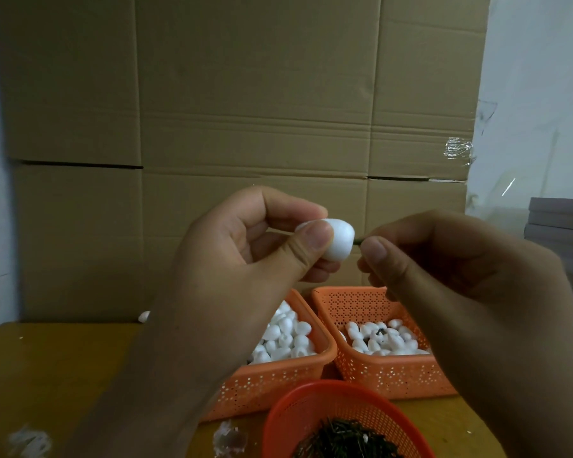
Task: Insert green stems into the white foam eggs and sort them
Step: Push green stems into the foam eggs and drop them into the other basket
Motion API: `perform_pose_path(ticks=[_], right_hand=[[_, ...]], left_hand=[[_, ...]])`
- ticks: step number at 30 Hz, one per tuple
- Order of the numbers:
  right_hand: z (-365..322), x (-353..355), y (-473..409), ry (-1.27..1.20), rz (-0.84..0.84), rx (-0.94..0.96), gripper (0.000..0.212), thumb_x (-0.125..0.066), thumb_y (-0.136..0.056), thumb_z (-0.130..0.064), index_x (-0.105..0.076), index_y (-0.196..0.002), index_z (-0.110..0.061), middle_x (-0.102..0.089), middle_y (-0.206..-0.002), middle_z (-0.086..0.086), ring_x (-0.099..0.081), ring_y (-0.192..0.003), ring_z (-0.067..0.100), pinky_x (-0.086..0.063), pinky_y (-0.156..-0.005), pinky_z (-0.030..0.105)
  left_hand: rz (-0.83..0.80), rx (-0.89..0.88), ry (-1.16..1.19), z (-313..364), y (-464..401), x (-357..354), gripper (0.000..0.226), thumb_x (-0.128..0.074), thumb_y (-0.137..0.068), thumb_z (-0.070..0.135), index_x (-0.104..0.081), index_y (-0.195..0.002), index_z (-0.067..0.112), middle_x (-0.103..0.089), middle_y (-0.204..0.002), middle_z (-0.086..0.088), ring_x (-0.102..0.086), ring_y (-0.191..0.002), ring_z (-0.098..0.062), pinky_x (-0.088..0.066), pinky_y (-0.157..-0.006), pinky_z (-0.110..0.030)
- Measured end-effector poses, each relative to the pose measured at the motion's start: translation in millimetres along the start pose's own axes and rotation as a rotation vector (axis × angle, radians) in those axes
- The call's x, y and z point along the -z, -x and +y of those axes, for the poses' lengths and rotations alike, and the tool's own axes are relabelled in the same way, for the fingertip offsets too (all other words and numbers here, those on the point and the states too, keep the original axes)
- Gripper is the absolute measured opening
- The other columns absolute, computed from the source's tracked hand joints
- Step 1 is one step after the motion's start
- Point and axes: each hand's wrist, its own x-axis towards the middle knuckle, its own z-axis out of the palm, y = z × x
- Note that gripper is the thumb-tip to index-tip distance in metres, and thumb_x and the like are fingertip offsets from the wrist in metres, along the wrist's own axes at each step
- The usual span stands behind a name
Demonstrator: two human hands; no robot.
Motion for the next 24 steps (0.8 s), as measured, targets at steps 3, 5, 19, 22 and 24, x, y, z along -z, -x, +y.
perform_pose_path(ticks=[3,5,19,22,24], right_hand=[[0,-1,0,0.023,-0.026,-0.006,0.004,-0.068,-0.079,-0.033,-0.067,-0.075,-0.034,-0.069,-0.072,-0.019,-0.068,-0.068,0.002,-0.051,-0.056,0.015],[0,-4,2,-0.010,-0.023,-0.020,0.006,-0.069,-0.079,-0.033,-0.068,-0.073,-0.033,-0.069,-0.069,-0.018,-0.067,-0.065,0.002,-0.049,-0.055,0.012],[1,-10,1,-0.254,-0.223,-0.147,0.025,-0.071,-0.081,-0.039,-0.068,-0.106,-0.038,-0.074,-0.091,-0.012,-0.071,-0.085,0.007,-0.056,-0.074,0.021],[-2,-6,0,-0.289,-0.245,-0.178,0.024,-0.068,-0.075,-0.037,-0.071,-0.098,-0.034,-0.074,-0.086,-0.015,-0.070,-0.081,0.004,-0.054,-0.072,0.014],[-3,-5,-1,-0.348,-0.205,-0.216,0.024,-0.067,-0.072,-0.035,-0.071,-0.095,-0.032,-0.075,-0.085,-0.014,-0.070,-0.079,0.003,-0.052,-0.070,0.011]], left_hand=[[0.013,-0.008,-0.023,-2,0,0,0.013,-0.072,-0.073,0.030,-0.071,-0.084,0.024,-0.076,-0.079,-0.001,-0.073,-0.067,-0.013,-0.054,-0.061,-0.016],[0.028,-0.006,-0.024,-3,-1,1,0.015,-0.070,-0.074,0.029,-0.073,-0.088,0.023,-0.076,-0.080,-0.001,-0.072,-0.068,-0.012,-0.054,-0.062,-0.016],[-0.011,-0.121,-0.450,-2,1,1,0.020,-0.069,-0.073,0.049,-0.064,-0.091,0.043,-0.071,-0.086,0.014,-0.071,-0.078,-0.007,-0.058,-0.065,-0.031],[-0.023,-0.057,-0.311,-6,0,2,0.024,-0.068,-0.074,0.052,-0.065,-0.095,0.041,-0.072,-0.090,0.012,-0.071,-0.078,-0.006,-0.053,-0.058,-0.023],[-0.013,-0.029,-0.299,-9,-1,2,0.022,-0.066,-0.078,0.051,-0.065,-0.097,0.039,-0.072,-0.092,0.012,-0.070,-0.075,-0.005,-0.051,-0.057,-0.018]])
